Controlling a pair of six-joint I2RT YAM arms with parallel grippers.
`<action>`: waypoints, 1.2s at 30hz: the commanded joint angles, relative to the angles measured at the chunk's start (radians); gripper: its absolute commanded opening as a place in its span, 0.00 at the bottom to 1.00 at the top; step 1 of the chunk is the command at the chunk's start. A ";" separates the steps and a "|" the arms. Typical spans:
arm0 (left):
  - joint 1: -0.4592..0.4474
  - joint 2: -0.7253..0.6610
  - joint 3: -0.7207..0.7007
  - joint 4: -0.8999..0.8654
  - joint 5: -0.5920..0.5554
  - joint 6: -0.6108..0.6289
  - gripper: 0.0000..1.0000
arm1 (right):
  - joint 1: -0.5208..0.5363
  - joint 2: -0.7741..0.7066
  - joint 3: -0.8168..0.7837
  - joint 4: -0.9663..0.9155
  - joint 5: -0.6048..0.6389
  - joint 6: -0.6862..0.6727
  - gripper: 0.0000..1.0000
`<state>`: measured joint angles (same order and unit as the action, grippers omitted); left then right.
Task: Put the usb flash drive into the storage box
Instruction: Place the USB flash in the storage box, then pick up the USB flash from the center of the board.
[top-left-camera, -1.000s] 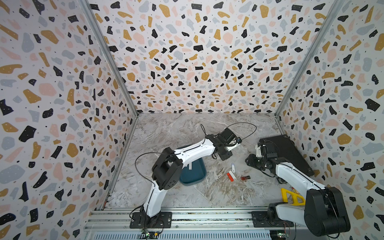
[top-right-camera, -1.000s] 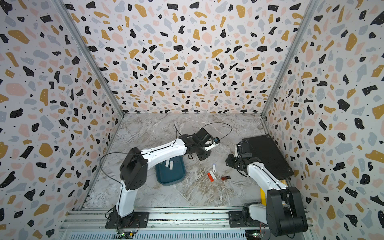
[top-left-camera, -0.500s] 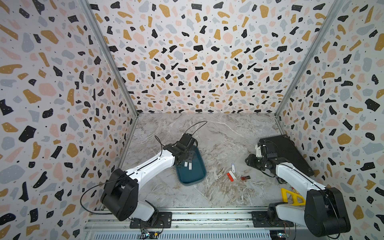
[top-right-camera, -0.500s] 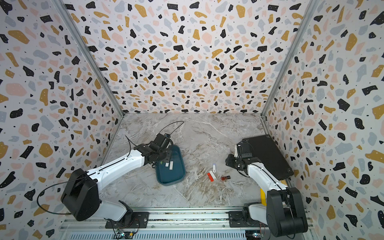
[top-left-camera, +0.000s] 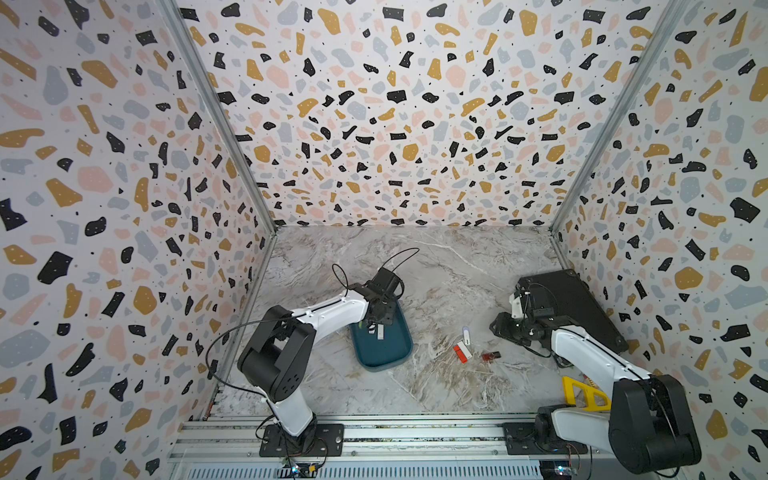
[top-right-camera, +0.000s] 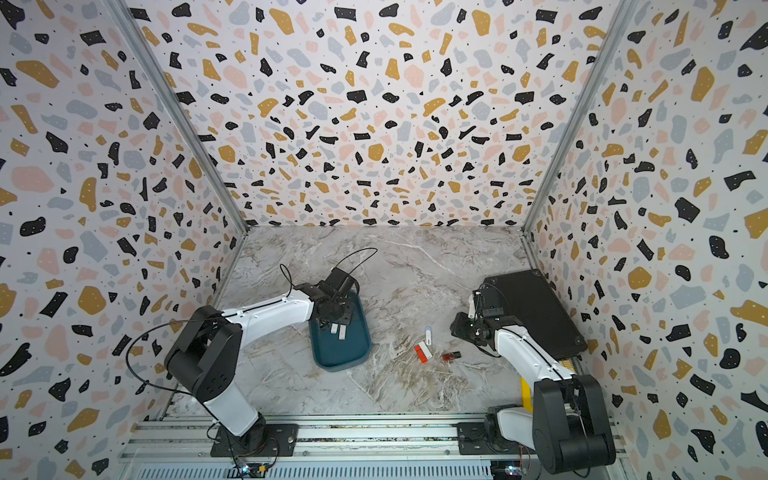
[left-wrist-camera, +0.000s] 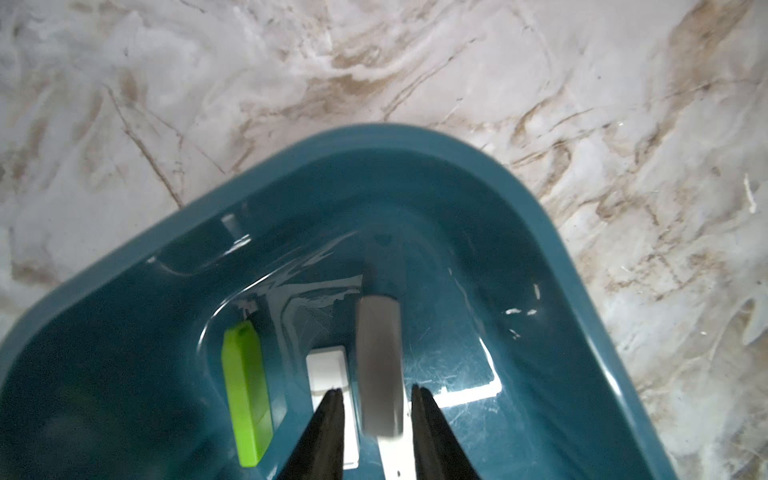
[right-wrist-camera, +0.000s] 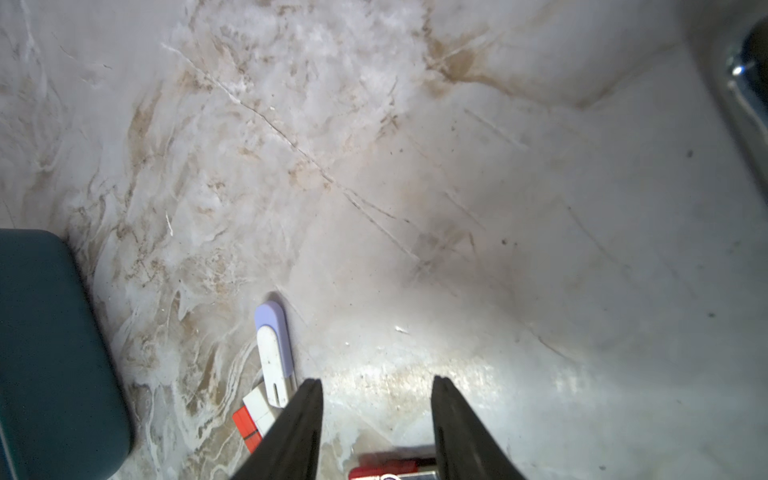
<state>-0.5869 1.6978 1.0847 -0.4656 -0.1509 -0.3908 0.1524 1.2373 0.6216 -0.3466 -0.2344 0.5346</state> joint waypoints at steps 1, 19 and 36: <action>0.004 -0.048 0.051 -0.005 0.006 -0.008 0.38 | -0.001 -0.023 0.028 -0.129 0.006 -0.014 0.49; 0.005 -0.568 -0.047 -0.276 0.063 0.024 0.52 | 0.105 -0.040 0.040 -0.301 0.015 0.070 0.55; -0.016 -0.926 -0.227 -0.339 0.073 0.024 0.64 | 0.148 0.004 0.006 -0.269 0.009 0.154 0.58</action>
<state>-0.5968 0.7876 0.8700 -0.8257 -0.0750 -0.3775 0.2932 1.2530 0.6373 -0.5934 -0.2413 0.6643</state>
